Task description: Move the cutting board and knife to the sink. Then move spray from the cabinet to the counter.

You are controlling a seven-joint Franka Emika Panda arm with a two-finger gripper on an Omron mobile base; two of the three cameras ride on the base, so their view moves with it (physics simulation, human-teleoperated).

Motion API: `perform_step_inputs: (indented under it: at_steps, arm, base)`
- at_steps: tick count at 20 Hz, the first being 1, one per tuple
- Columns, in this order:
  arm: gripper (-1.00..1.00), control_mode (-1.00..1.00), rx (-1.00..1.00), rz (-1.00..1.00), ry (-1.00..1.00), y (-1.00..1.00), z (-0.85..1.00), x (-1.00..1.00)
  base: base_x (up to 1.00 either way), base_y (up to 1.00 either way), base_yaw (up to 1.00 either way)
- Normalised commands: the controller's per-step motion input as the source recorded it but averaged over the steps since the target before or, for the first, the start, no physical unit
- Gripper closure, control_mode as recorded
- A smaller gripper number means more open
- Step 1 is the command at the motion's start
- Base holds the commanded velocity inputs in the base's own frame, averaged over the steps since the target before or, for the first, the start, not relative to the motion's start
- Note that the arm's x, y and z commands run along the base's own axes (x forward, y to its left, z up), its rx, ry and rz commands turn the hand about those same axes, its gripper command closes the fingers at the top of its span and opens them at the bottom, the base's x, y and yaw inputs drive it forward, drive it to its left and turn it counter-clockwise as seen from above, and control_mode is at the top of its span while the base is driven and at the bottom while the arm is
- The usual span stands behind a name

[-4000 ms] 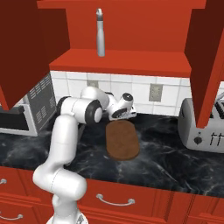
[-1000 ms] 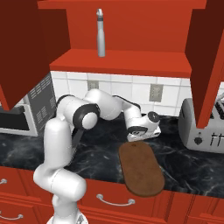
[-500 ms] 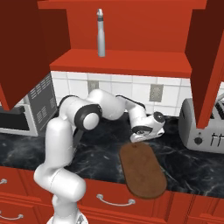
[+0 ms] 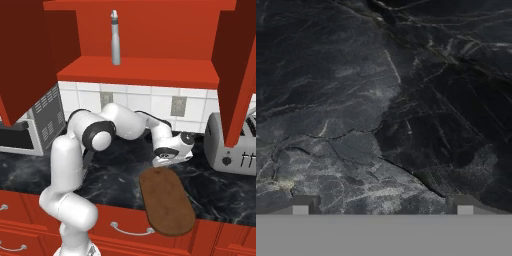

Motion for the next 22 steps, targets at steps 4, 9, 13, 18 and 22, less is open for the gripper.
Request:
perform_step_inputs:
  at_steps: [4, 9, 13, 18, 22]
  arm:
    - [-1.0, -1.0, 0.0, 0.0, 0.0, -0.28, -0.06, -0.38]
    - [-1.0, -1.0, 0.0, 0.0, 0.0, -0.07, -0.02, -0.06]
    - [-1.0, -1.0, 0.0, 0.0, 0.0, 0.0, 0.06, -0.09]
    - [-1.0, -1.0, 0.0, 0.0, -0.07, 0.0, 0.33, -0.17]
    - [-1.0, -1.0, 0.0, 0.0, -0.11, 0.0, 0.48, -0.31]
  base:
    - [0.0, 0.0, 0.0]
    - [0.0, 0.0, 0.0]
    - [0.0, 0.0, 0.0]
    - [0.0, 0.0, 0.0]
    - [0.0, 0.0, 0.0]
